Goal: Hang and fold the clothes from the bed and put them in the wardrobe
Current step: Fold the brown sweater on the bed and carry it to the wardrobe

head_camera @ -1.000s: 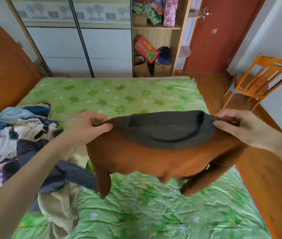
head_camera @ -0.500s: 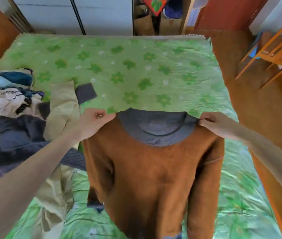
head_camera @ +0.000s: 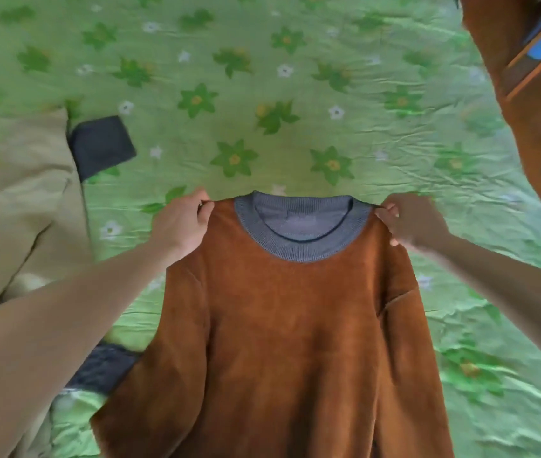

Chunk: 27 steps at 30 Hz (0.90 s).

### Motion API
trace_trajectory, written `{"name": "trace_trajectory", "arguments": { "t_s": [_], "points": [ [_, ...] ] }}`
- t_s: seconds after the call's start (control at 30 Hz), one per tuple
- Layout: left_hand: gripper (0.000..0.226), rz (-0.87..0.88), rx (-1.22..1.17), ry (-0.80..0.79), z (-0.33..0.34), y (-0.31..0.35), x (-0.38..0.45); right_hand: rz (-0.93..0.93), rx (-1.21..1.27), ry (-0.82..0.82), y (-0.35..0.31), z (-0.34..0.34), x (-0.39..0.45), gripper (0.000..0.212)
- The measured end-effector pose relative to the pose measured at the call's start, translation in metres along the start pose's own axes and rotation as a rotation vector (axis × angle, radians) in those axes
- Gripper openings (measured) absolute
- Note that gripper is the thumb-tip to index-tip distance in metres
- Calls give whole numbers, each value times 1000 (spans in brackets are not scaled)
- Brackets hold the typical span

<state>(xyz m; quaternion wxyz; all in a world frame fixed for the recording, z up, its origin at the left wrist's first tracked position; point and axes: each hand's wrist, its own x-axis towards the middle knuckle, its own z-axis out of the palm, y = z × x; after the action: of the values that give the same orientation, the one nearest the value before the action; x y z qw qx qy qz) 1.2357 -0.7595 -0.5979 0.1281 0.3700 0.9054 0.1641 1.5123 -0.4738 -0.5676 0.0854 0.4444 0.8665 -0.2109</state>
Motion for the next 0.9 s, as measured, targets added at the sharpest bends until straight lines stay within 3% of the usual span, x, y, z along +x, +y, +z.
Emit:
{"name": "trace_trajectory", "arguments": {
  "t_s": [0.23,0.3,0.4,0.5,0.9],
  "points": [
    [24,-139,157,146,76,-9,24,44,427,200,-4,97,35,22],
    [31,8,195,166,100,0,-5,-84,347,219,2,129,16,32],
    [62,289,260,-55,138,6,-52,-322,47,70,21,176,-18,53],
    [89,271,368,-219,163,-10,-67,-300,-194,-86,42,197,-19,74],
    [93,343,471,-64,198,-30,-57,-320,-231,-123,59,220,10,70]
  ]
}}
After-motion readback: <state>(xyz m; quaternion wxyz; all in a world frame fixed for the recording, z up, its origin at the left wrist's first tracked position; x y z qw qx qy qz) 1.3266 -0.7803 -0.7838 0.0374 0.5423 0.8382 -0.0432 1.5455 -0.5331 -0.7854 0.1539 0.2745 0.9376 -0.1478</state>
